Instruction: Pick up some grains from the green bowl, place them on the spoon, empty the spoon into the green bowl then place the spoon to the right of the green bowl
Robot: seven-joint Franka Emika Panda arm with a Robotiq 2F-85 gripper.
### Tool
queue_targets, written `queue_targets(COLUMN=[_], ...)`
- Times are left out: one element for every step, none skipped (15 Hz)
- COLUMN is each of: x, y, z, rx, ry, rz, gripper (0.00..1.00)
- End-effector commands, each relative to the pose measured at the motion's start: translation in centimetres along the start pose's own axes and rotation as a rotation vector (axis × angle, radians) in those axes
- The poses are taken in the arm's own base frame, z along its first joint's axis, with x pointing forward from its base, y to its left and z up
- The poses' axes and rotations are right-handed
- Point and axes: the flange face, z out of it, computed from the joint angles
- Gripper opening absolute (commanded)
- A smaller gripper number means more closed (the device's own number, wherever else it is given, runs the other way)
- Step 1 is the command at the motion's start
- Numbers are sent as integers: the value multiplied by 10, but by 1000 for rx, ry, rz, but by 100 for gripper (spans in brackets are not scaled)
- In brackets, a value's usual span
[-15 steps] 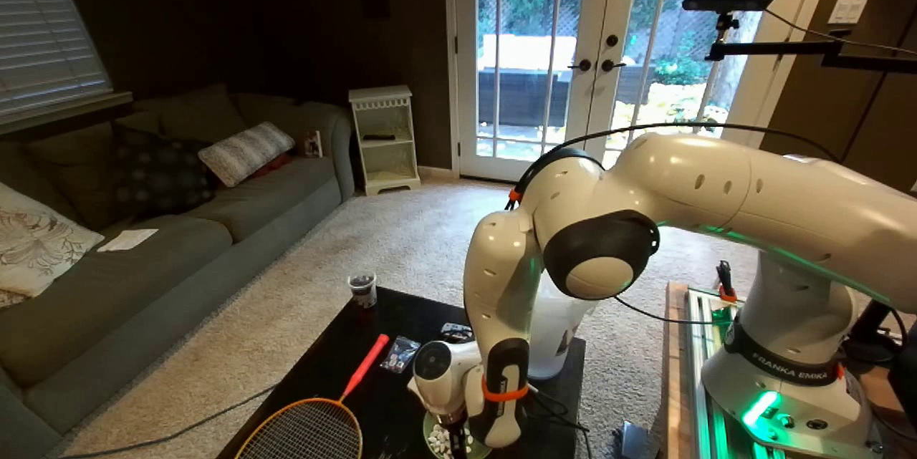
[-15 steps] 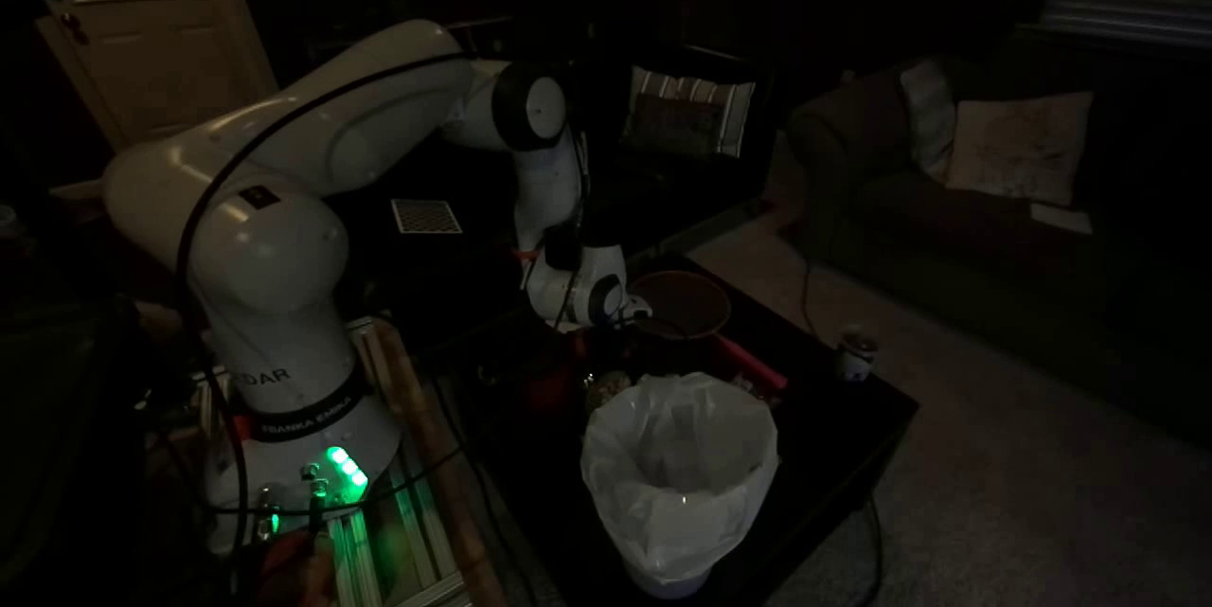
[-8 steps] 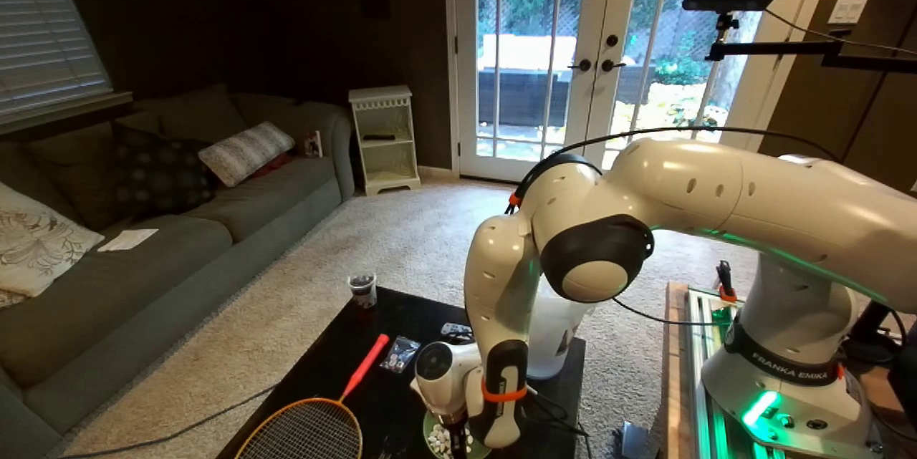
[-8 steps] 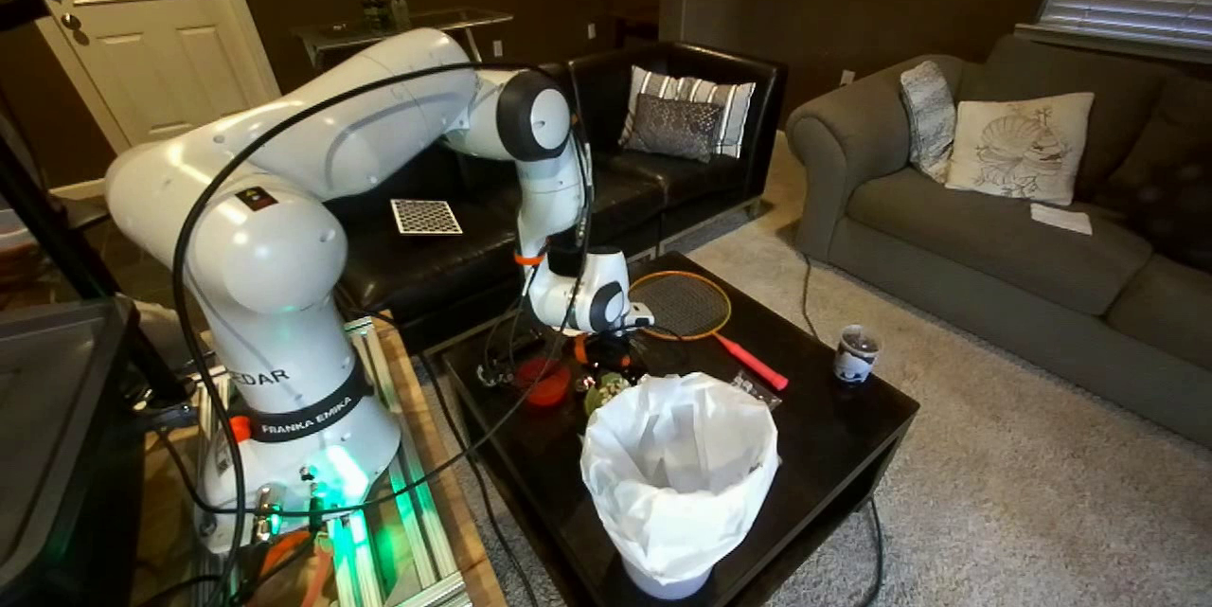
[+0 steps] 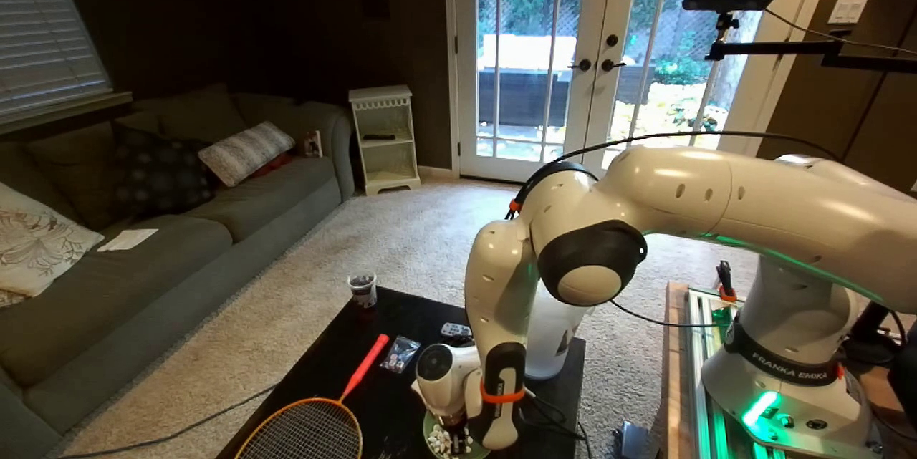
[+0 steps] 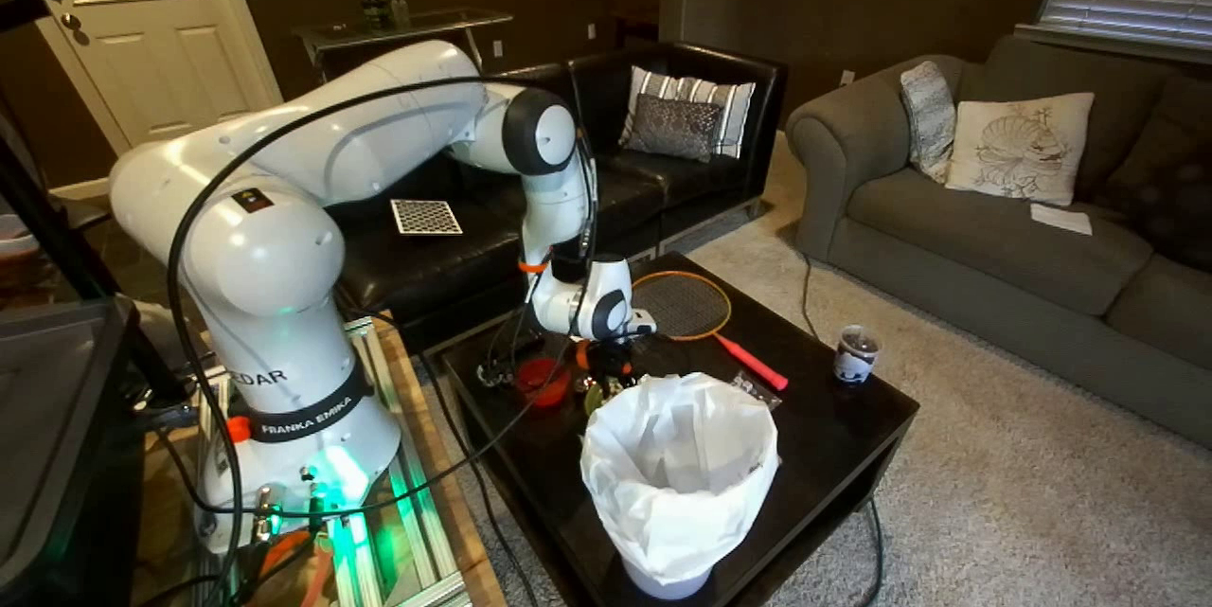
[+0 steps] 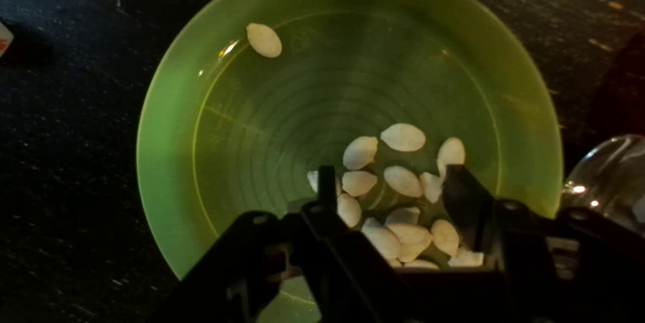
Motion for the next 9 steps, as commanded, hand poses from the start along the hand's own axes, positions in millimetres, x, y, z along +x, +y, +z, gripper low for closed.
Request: queue_targets(x=[4,5,5,5,5,5,5,6,6], y=[-3,-3,-3,-4,-3,-3,-4,-4,-3], z=[9,8,8,8,8,7,7,6,5], rx=[26,29,31,33,33,33,34,34,34], ry=[-1,-1,-1,0,-1,0,0,1,2], rz=[22,23,24,25,26,27,27,28,29], gripper=[47,44,38,32,21,12,5,0,0])
